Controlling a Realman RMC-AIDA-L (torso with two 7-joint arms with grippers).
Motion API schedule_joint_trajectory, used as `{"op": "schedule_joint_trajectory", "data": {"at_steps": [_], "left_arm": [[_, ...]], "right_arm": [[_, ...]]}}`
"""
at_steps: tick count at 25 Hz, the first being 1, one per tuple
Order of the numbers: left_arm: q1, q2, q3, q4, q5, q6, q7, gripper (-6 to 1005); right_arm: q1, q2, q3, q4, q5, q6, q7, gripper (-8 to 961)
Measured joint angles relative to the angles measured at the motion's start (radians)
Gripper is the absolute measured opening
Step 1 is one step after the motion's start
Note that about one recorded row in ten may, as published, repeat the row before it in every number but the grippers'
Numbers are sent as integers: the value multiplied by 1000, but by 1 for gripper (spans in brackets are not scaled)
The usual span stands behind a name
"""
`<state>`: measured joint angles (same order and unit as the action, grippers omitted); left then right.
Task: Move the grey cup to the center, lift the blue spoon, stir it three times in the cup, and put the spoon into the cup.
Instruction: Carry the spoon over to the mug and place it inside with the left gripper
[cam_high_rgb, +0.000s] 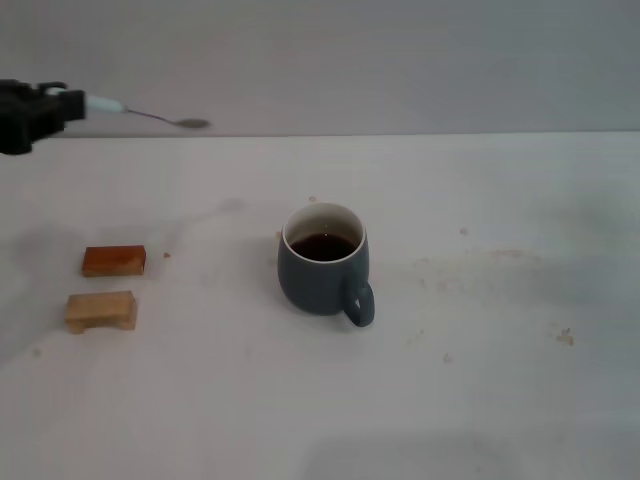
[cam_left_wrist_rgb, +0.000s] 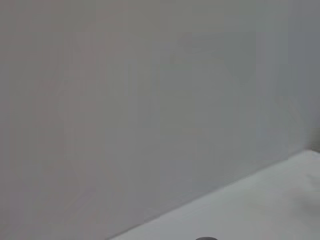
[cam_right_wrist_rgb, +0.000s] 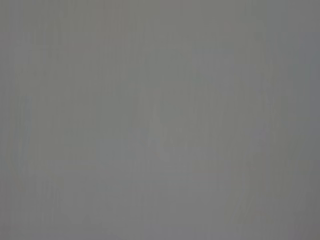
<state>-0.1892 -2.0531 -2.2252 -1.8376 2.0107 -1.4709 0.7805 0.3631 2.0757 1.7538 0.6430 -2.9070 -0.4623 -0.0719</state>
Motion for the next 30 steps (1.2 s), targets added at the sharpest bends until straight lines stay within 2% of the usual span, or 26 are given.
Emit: {"op": "schedule_joint_trajectory", "data": {"at_steps": [5,9,14,20,30], "left_arm": [[-85,3,-27,-9,20,-120,2,187],[-147,-1,7,20,83,-160,4,188],[-169,-1,48,57,106,-163,9,189],[-223,-3,124,184,137,-147,29,190],[-269,-3,184,261,143,-84,47,192]], "right_arm": [[-1,3,-10,4,2,3,0,15],[-7,5,-20,5,7,3,1,15],[-14,6,-27,7,11,4,1,15],[-19,8,-32,4,11,4,1,14],[-38,8,-55,7,24,3,1,14]]}}
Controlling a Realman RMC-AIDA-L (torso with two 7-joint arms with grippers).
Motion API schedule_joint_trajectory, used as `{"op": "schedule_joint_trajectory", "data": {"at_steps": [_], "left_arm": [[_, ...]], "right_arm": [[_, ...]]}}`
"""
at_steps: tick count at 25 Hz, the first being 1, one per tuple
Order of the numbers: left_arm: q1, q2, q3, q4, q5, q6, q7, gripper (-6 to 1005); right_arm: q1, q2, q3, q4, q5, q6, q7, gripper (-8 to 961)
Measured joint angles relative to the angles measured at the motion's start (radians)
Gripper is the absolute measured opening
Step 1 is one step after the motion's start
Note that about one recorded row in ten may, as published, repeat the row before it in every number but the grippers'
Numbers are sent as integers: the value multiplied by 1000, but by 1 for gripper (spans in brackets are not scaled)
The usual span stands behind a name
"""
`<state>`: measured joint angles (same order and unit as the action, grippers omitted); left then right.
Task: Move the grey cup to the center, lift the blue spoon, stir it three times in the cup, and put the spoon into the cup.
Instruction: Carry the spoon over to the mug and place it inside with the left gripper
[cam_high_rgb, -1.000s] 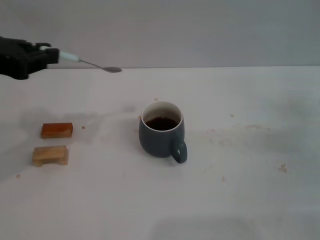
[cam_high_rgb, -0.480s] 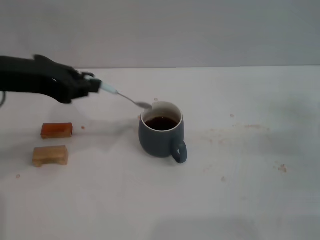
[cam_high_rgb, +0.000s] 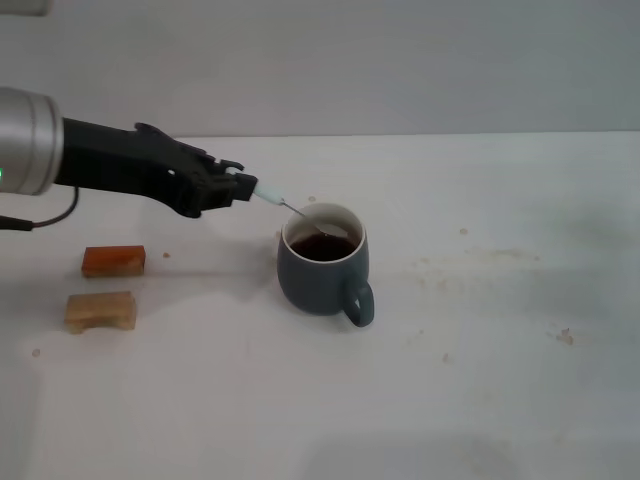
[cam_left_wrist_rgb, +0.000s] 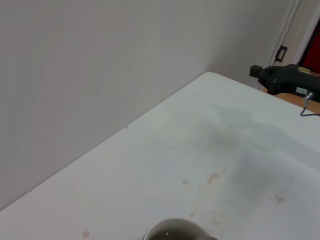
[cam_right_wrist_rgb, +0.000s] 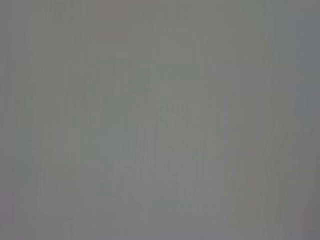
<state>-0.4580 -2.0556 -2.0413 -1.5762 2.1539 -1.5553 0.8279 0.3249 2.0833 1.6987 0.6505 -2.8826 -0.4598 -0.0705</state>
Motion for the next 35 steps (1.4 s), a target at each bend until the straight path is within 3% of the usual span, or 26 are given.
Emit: {"op": "schedule_joint_trajectory", "data": {"at_steps": [18,35], "left_arm": [[-56,8,-20,178,40,84,123,196],[-95,-1,-2,315,34,92,189,200]], "right_arm": [[-68,0,-38,70,5,2,1,14],[-139,-4,-113,143,48,4,3,15]]}}
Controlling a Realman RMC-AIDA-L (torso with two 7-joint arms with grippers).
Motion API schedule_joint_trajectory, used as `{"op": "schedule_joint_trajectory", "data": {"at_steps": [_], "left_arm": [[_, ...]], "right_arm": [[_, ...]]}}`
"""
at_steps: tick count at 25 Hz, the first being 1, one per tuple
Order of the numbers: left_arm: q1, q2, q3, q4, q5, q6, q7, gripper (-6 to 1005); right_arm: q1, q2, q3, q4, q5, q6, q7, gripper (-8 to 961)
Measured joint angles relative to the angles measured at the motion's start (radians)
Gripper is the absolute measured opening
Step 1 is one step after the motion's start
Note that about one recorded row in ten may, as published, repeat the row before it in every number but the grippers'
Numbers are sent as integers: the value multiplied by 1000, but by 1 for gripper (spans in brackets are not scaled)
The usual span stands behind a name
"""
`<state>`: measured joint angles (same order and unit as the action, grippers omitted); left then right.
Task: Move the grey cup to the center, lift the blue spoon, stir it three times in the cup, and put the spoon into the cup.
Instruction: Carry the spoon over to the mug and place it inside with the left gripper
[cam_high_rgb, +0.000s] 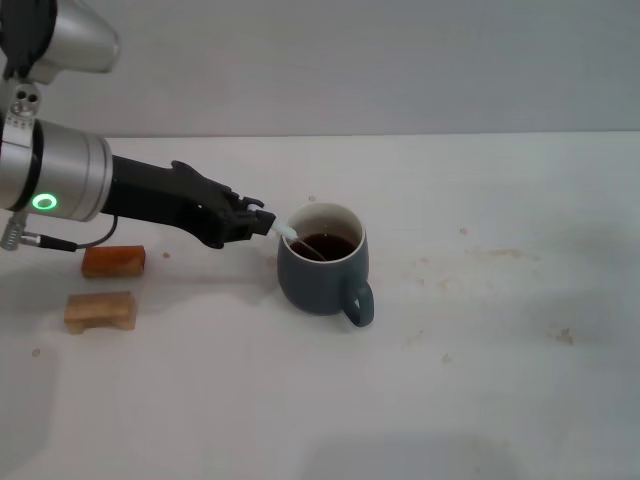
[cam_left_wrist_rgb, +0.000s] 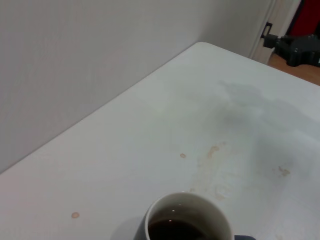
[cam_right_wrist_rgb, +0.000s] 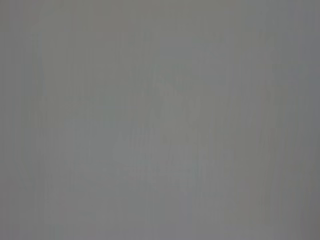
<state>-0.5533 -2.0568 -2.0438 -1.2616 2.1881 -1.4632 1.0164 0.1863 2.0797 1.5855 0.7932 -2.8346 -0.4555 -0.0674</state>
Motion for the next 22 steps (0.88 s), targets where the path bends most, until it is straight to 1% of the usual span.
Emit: {"op": "schedule_joint_trajectory", "data": {"at_steps": [7,10,17,22], "left_arm": [[-11,-3,29,31,-17,19,6,201],[-21,-2,61,58,-36,46,11,202],[-36,-2,72,86,-52,52,20,203],[-54,-3,92,120,-79,97,27,204]], "right_arm": [[-2,-1,-2,0,-1,0,0,14],[-4,-1,-3,0,-4,0,0,15],[-14,-1,-4,12,-6,0,-1,15],[-14,-1,-4,13,-6,0,-4,14]]}}
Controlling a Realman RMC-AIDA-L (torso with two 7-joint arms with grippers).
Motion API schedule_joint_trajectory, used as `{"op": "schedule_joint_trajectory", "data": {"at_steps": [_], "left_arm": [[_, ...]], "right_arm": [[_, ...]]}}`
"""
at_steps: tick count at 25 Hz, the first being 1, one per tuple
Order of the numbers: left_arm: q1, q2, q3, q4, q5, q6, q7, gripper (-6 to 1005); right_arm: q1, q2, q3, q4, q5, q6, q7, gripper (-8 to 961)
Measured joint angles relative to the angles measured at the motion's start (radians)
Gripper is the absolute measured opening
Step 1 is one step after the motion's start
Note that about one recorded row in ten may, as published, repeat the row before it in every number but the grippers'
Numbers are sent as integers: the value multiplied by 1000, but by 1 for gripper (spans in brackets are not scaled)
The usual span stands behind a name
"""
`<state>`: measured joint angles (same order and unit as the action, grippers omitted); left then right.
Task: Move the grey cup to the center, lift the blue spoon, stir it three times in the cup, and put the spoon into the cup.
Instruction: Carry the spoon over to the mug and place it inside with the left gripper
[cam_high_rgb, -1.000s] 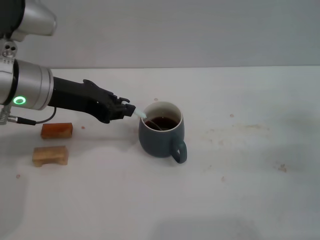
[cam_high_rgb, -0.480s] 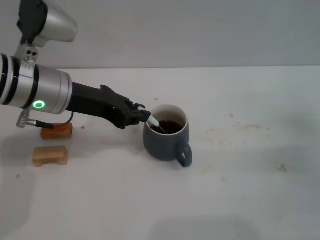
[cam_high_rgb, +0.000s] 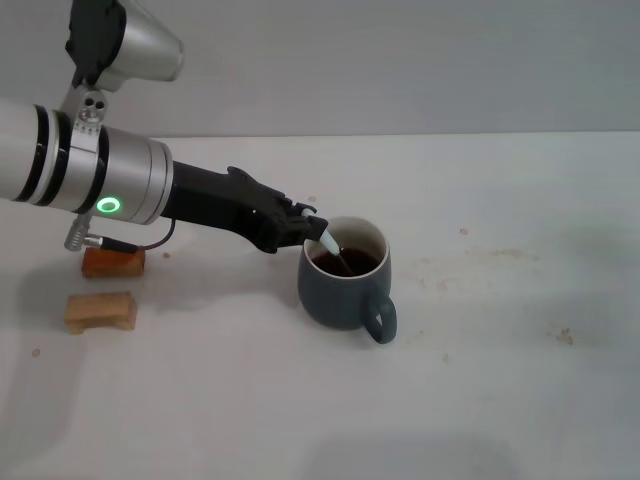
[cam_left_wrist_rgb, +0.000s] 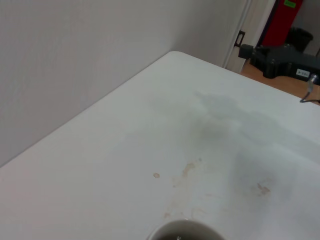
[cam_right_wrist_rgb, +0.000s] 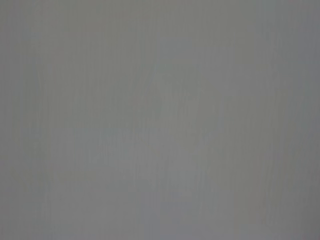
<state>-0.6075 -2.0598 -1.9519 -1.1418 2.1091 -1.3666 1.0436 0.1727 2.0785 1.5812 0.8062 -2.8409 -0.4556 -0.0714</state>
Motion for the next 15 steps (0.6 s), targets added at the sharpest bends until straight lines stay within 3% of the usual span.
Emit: {"op": "schedule_joint_trajectory", "data": {"at_steps": [15], "left_arm": [[-6,4,6,45,0,82,7,207]], "right_arm": [[-1,-1,0,1,0,0,-4,15]]}}
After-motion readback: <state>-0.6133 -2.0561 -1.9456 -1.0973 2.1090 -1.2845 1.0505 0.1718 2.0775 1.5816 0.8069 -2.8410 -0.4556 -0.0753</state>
